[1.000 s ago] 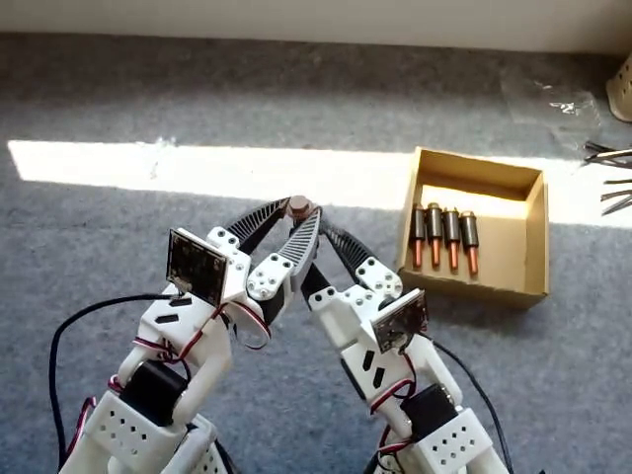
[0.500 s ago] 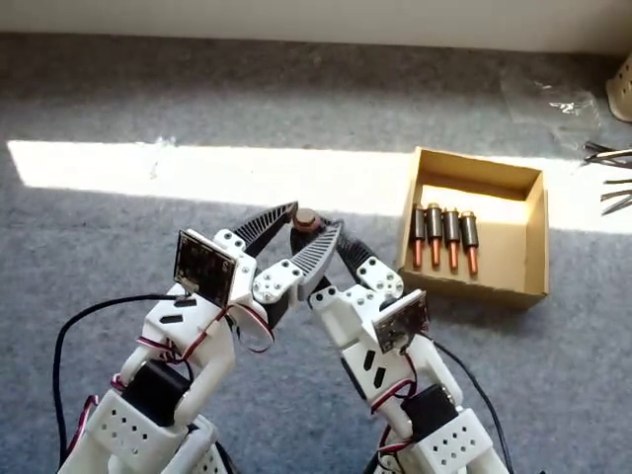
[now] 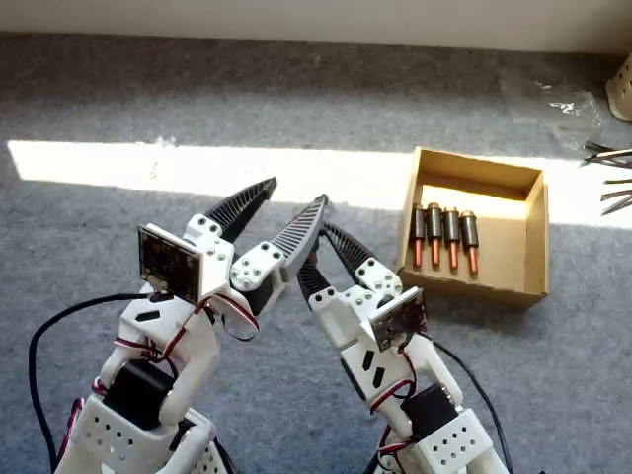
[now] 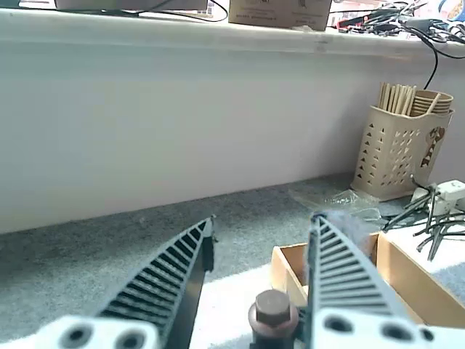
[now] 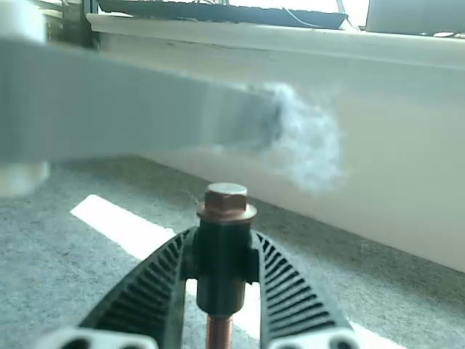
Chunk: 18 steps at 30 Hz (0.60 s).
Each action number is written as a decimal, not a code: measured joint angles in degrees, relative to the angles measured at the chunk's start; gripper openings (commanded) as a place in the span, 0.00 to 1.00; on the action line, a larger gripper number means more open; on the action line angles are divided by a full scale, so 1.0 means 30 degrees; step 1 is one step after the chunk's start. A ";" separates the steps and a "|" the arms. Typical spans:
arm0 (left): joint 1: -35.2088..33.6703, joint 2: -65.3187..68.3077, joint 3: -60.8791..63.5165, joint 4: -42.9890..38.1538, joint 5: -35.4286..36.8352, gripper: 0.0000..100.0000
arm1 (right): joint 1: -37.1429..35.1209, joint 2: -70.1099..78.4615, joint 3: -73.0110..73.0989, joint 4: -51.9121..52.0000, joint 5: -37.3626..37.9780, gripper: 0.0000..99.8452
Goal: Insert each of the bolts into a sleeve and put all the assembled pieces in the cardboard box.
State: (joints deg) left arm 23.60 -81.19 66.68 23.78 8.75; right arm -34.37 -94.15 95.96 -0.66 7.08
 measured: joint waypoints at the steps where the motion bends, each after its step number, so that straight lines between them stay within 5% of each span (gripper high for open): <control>1: -0.0117 0.0000 -0.0293 0.0000 0.0000 0.21 | 0.0000 0.0000 0.0000 0.0205 0.0000 0.00; 10: -0.1407 0.0000 -0.2579 0.2872 0.0000 0.20 | 0.1495 0.0029 0.0000 0.0938 0.0000 0.00; 18: -0.4484 -0.0029 -0.3956 0.8088 0.0000 0.01 | 0.4982 0.0059 -0.1231 0.8645 0.0000 0.00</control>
State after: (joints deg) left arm 10.15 -81.27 54.81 48.04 8.75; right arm -19.43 -93.98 92.26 25.27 7.08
